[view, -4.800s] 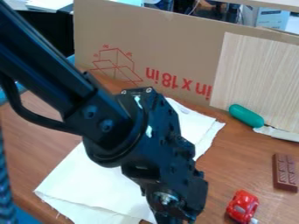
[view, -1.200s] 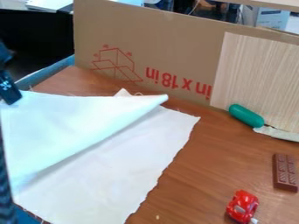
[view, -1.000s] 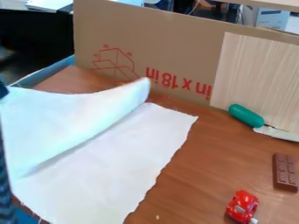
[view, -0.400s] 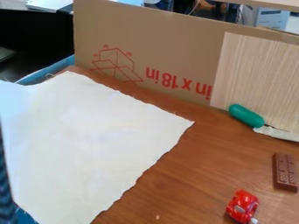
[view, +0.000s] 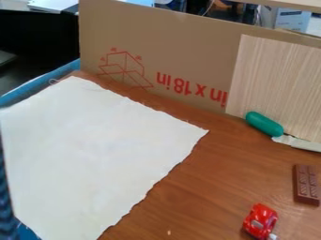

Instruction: Unfold the cloth from bottom right to top left

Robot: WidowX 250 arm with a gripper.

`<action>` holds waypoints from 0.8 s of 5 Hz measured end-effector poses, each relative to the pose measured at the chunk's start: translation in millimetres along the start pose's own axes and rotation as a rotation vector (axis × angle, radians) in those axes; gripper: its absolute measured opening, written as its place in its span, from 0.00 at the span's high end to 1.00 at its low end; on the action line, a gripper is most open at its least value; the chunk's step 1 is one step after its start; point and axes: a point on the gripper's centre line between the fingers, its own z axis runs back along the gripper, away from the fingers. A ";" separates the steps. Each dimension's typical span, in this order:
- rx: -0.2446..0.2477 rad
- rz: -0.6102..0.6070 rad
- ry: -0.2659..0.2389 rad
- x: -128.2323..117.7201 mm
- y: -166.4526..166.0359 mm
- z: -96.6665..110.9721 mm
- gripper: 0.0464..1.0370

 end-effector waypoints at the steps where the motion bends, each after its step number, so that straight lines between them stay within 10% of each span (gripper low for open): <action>1: 0.096 -0.029 -0.019 6.0 -6.4 14.1 0.26; 2: 0.147 -0.110 -0.024 23.8 -30.8 11.5 0.04; 4: 0.156 -0.189 0.078 47.8 -62.8 -48.3 0.04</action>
